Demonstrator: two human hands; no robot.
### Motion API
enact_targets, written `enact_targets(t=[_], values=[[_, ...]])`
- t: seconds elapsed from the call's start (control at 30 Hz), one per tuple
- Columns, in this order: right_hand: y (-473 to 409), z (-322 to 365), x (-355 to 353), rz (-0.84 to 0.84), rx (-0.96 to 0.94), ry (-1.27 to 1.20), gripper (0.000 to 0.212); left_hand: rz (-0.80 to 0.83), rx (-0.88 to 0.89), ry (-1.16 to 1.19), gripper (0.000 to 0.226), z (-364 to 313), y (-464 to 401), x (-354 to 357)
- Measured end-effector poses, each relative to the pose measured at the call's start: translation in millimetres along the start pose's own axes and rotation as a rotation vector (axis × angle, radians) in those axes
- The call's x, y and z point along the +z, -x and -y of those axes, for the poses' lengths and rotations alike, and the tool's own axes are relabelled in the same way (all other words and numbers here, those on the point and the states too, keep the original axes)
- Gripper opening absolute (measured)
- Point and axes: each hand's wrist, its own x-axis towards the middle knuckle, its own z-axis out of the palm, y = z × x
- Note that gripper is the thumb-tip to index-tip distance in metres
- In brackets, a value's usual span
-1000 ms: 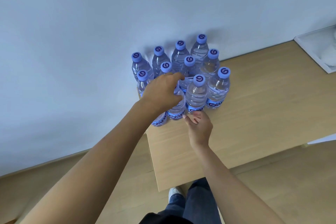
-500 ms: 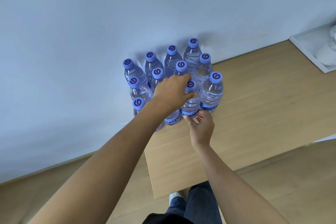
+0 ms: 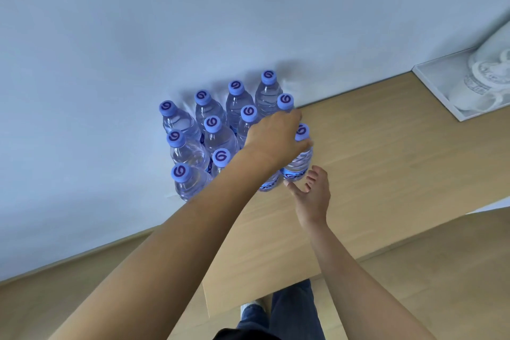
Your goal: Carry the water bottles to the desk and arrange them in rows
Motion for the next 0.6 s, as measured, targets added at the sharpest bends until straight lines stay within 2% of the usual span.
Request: enact_targets(t=[0.07, 0.13, 0.23, 0.6], values=[[-11, 3, -4, 0.091, -0.030, 0.008, 0.073, 0.027, -0.019, -0.012, 0.040, -5, -7, 6], [-17, 5, -5, 0.125, -0.089, 0.005, 0.064, 0.045, -0.032, -0.037, 0.035, -7, -12, 11], [-19, 3, -5, 0.111, -0.127, -0.018, 0.052, 0.052, -0.029, -0.054, 0.031, -6, -15, 13], [-16, 1, -2, 0.106, -0.143, 0.064, 0.057, 0.042, -0.005, -0.080, 0.033, -4, -12, 12]])
